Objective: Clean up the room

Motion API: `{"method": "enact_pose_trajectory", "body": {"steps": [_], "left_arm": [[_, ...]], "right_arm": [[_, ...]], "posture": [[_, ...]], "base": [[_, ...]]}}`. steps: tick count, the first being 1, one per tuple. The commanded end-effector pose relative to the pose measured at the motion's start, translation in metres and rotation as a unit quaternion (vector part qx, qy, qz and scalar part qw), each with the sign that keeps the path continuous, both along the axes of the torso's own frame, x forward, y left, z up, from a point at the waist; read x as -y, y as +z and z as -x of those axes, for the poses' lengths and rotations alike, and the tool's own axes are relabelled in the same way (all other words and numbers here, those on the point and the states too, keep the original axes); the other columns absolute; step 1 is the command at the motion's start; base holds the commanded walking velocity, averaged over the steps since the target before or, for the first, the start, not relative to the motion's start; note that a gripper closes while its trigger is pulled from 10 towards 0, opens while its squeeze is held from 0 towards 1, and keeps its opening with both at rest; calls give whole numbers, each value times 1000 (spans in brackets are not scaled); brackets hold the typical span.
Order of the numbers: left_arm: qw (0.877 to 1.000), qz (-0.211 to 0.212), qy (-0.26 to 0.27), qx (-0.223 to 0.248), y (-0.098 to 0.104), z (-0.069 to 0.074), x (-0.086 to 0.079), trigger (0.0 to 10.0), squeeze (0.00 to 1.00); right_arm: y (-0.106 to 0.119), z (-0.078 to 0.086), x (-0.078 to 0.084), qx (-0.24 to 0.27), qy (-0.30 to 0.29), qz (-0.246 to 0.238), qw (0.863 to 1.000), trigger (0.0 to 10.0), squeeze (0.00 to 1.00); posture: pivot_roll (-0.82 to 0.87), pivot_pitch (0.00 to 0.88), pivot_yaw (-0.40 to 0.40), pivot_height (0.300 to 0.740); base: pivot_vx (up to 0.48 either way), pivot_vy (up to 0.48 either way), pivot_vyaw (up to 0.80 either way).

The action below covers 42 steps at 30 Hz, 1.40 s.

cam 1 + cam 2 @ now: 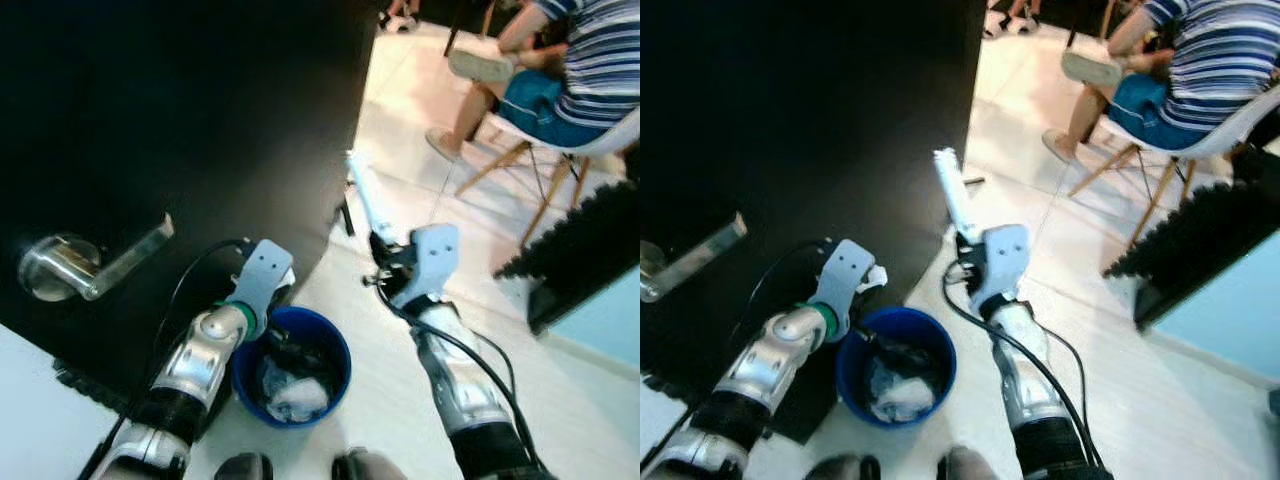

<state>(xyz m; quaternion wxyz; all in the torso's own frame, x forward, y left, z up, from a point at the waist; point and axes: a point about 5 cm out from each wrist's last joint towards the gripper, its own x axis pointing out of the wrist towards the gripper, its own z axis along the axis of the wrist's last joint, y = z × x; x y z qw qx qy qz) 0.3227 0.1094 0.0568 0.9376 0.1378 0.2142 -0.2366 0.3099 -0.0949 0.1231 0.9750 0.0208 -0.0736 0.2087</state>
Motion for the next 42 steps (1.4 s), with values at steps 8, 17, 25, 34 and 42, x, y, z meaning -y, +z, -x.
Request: {"method": "enact_pose_trajectory", "body": {"steps": [8,17,25,34,42], "left_arm": [[999,-5,36,-14,-4,-14,-2,10000,220],[999,17,44,-8,-8,-14,-8,10000,1000],[998,56,23,-1,-5,-12,0,10000,0],[992,21,21,126,14,9,-5,10000,0],[981,-15,55,186,42,61,-30,10000,0]], "right_arm": [[24,-9,-18,24,41,-8,999,10000,0],[19,-6,-23,12,56,-12,998,10000,0],[16,-7,-30,3,77,-6,997,10000,0],[-6,0,-50,-50,162,18,985,10000,0],[-36,2,-72,-117,218,58,967,10000,0]], "posture": [[-91,239,9,740],[-67,267,-4,740],[-45,264,-6,740],[9,260,8,740],[124,264,3,740]], "base": [[0,0,0],[0,0,0],[0,0,0],[0,0,0],[0,0,0]]}}
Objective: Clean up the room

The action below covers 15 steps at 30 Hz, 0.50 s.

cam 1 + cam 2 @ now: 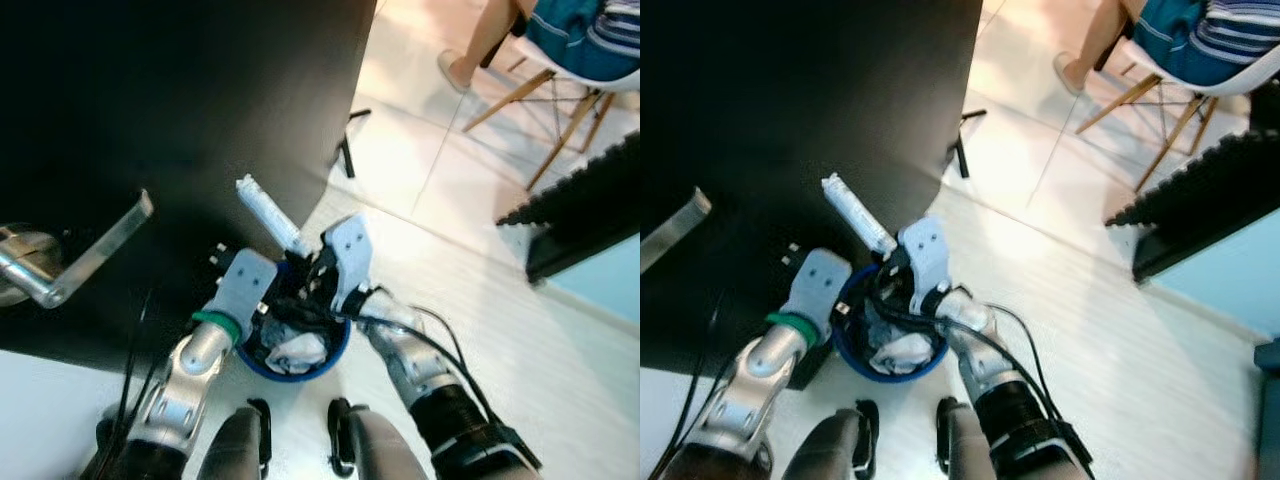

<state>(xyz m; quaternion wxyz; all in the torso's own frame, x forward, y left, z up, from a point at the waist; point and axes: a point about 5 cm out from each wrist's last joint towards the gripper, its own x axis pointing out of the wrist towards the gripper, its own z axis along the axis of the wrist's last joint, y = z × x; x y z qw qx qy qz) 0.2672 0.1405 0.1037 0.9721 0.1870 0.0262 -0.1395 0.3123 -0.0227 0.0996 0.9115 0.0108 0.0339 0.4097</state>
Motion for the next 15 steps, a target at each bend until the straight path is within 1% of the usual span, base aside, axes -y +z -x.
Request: {"method": "enact_pose_trajectory", "body": {"steps": [1,2,3,5,6,7,8,9,10,11,12,13,14,15], "left_arm": [[1000,2,-8,-24,-5,6,1,10000,0],[999,9,-19,-38,-4,15,0,10000,0],[999,9,-19,-38,-4,15,0,10000,0],[997,19,-45,-60,1,35,-5,10000,0],[997,19,-45,-60,1,35,-5,10000,0],[996,19,-52,-64,3,42,-8,10000,0],[996,19,-52,-64,3,42,-8,10000,0],[996,18,-51,-67,5,48,-10,10000,0],[996,18,-51,-67,5,48,-10,10000,0],[996,19,-45,-69,6,50,-12,10000,0],[996,19,-45,-69,6,50,-12,10000,0],[997,18,-40,-70,6,51,-13,10000,0],[997,18,-40,-70,6,51,-13,10000,0],[997,17,-36,-72,7,51,-12,10000,0]], "right_arm": [[-12,5,0,-21,8,17,1000,10000,0],[-17,6,-2,-30,20,29,999,10000,0],[-17,6,-2,-30,20,29,999,10000,0],[-25,8,-9,-40,34,45,998,10000,0],[-25,8,-9,-40,34,45,998,10000,0],[-26,8,-10,-40,31,48,998,10000,0],[-26,8,-10,-40,31,48,998,10000,0],[-28,7,-11,-39,23,58,997,10000,404],[-28,7,-11,-39,23,58,997,10000,404],[-31,5,-9,-39,8,72,997,10000,608],[-31,5,-9,-39,8,72,997,10000,608],[-34,4,-5,-41,-6,86,995,10000,925],[-34,4,-5,-41,-6,86,995,10000,925],[-38,2,1,-43,-23,97,994,10000,1000]], "posture": [[124,264,3,740],[124,264,3,740],[124,264,3,740],[138,262,5,740],[138,262,5,740],[160,261,6,740],[160,261,6,740],[165,260,7,740],[165,260,7,740],[165,260,8,740],[165,260,8,740],[161,260,10,740],[161,260,10,740],[156,260,11,740]], "base": [[0,0,0],[0,0,0],[0,0,0],[0,0,0],[0,0,0],[0,0,0],[0,0,0],[0,0,0],[0,0,0],[0,0,0],[0,0,0],[0,0,0],[0,0,0],[0,0,0]]}}
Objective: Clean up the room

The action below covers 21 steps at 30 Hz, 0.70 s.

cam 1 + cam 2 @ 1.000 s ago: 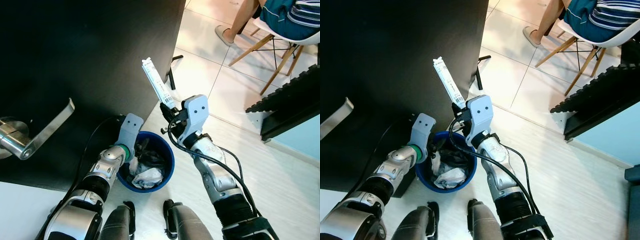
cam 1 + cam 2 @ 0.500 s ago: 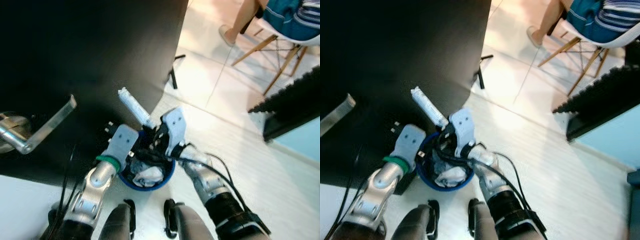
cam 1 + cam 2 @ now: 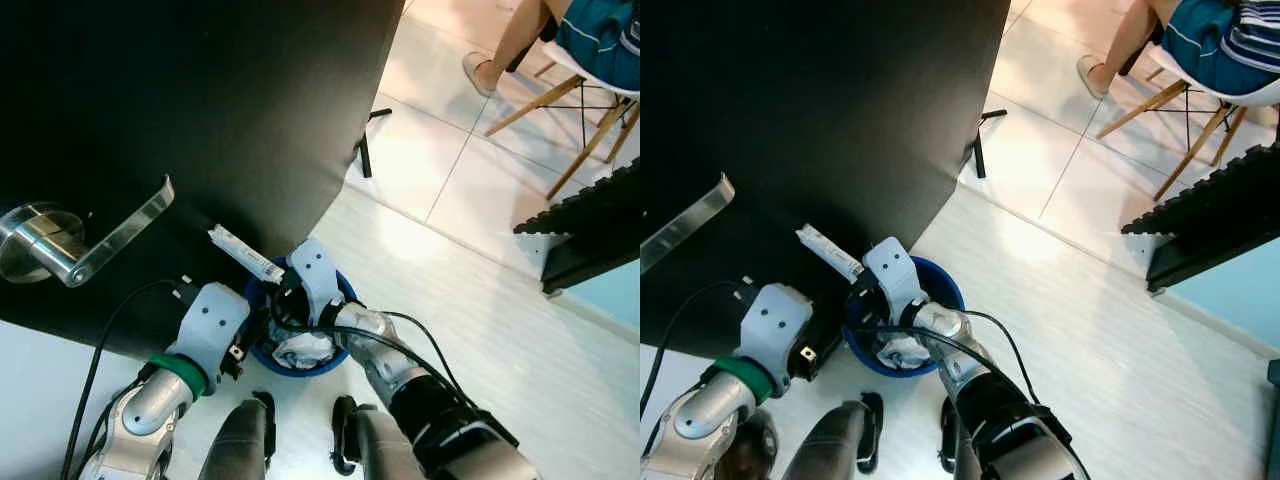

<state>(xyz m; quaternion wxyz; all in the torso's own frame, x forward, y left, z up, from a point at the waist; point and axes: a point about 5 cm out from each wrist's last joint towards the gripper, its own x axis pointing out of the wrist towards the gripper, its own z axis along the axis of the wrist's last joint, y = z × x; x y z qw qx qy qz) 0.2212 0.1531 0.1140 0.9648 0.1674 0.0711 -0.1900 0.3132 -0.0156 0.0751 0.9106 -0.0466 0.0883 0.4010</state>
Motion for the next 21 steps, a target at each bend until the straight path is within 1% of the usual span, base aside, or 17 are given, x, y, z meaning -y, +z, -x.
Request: {"method": "enact_pose_trajectory", "body": {"steps": [1,8,9,14,15,16,17,18,19,20,21], "left_arm": [[1000,2,5,-17,-2,4,2,10000,0],[1000,2,2,-22,1,3,6,10000,0],[1000,2,-3,-28,3,2,8,10000,0],[999,2,-6,-31,4,0,10,10000,0],[1000,-1,-5,-30,3,-3,11,10000,0],[1000,-1,-5,-30,3,-3,11,10000,0],[1000,-3,-4,-29,3,-5,11,10000,0],[1000,-3,-4,-29,3,-5,11,10000,0],[1000,-13,4,-28,0,-10,12,10000,0],[1000,-13,4,-28,0,-10,12,10000,0],[999,-5,27,-32,-6,-18,12,10000,0]], "right_arm": [[-17,2,13,-17,-32,31,999,10000,1000],[-20,-1,23,-18,-54,36,998,10000,1000],[-20,-3,29,-15,-69,33,997,10000,1000],[-16,-6,34,-4,-89,14,996,10000,1000],[-13,-7,36,2,-104,-9,994,10000,322],[-13,-7,36,2,-104,-9,994,10000,322],[-10,-8,38,7,-115,-25,993,10000,322],[-10,-8,38,7,-115,-25,993,10000,322],[-6,-7,41,12,-132,-49,990,10000,0],[-6,-7,41,12,-132,-49,990,10000,0],[-2,-5,45,21,-153,-78,985,10000,0]], "posture": [[148,259,13,740],[139,256,17,740],[136,250,19,740],[128,241,23,740],[122,232,25,740],[122,232,25,740],[122,232,25,740],[122,232,25,740],[105,208,28,740],[105,208,28,740],[90,194,32,740]], "base": [[0,0,0],[0,0,0],[0,0,0],[0,0,0],[0,0,0],[0,0,0],[0,0,0],[0,0,0],[0,0,0],[0,0,0],[0,0,0]]}}
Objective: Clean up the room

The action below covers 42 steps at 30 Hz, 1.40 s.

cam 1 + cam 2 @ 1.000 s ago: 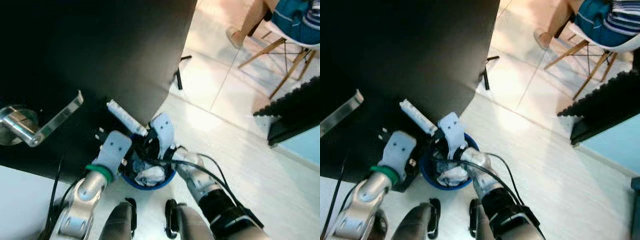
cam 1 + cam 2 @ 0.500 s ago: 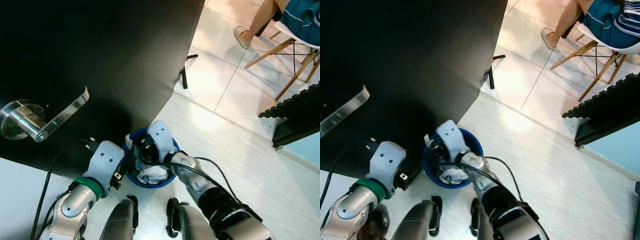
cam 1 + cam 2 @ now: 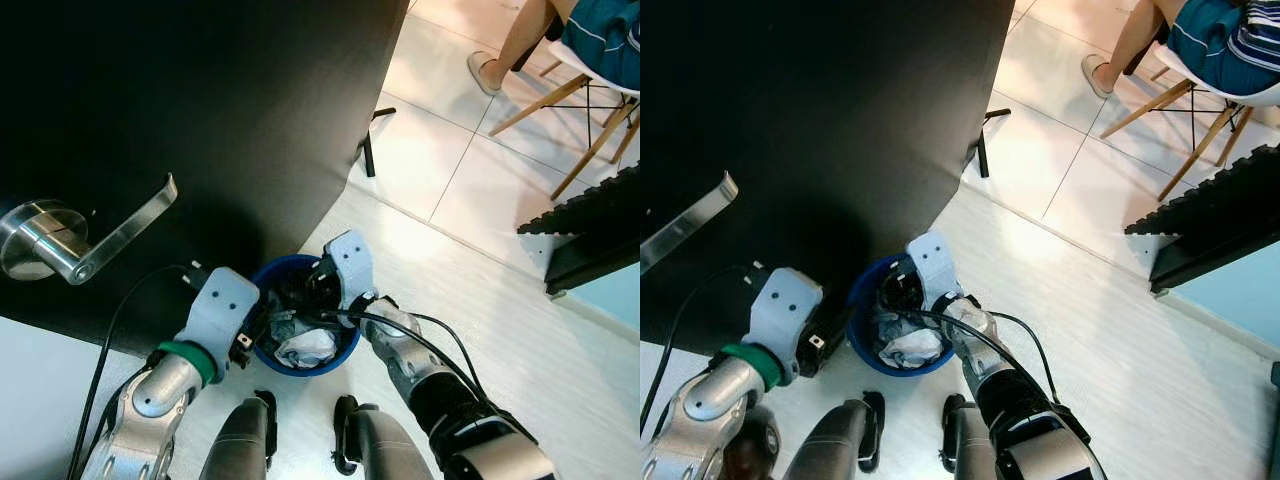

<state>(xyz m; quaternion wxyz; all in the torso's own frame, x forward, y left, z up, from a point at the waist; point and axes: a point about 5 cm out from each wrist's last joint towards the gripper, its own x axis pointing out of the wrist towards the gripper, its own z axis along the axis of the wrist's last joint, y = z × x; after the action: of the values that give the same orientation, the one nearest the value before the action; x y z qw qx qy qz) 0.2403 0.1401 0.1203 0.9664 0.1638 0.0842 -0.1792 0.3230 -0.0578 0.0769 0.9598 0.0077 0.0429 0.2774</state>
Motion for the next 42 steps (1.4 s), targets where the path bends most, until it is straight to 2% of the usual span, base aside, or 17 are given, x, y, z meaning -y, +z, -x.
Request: {"method": "enact_pose_trajectory", "body": {"steps": [1,2,3,4,6,8,13,14,22,25,42], "left_arm": [[999,5,33,-22,-15,-8,0,10000,0],[998,14,50,-21,-18,-19,1,10000,0],[998,14,50,-21,-18,-19,1,10000,0],[998,20,64,-20,-19,-26,3,10000,0],[998,20,64,-20,-19,-26,3,10000,0],[996,26,86,-20,-18,-39,4,10000,0],[995,28,93,-19,-17,-47,7,10000,0],[995,27,92,-17,-17,-53,12,10000,0],[995,34,93,-17,-19,-57,16,10000,0],[994,45,99,-31,-24,-60,17,10000,0],[996,43,76,-25,-27,-62,19,10000,0]], "right_arm": [[-1,8,8,5,-38,-40,998,10000,0],[1,13,14,18,-60,-56,997,10000,0],[1,13,14,18,-60,-56,997,10000,0],[1,16,18,26,-77,-61,995,10000,0],[1,16,18,26,-77,-61,995,10000,0],[0,20,27,39,-116,-67,990,10000,0],[3,18,35,55,-137,-65,987,10000,0],[8,11,40,66,-145,-60,985,10000,0],[14,5,44,61,-150,-56,985,10000,0],[12,7,43,48,-153,-62,985,10000,0],[9,7,43,47,-151,-57,986,10000,0]], "posture": [[73,183,36,740],[67,168,44,740],[67,168,44,740],[57,158,52,740],[57,158,52,740],[38,136,62,740],[28,123,68,740],[25,109,72,740],[26,98,62,740],[30,93,57,740],[22,85,52,740]], "base": [[0,0,0],[0,0,0],[0,0,0],[0,0,0],[0,0,0],[0,0,0],[0,0,0],[0,0,0],[0,0,0],[0,0,-800],[0,0,-800]]}}
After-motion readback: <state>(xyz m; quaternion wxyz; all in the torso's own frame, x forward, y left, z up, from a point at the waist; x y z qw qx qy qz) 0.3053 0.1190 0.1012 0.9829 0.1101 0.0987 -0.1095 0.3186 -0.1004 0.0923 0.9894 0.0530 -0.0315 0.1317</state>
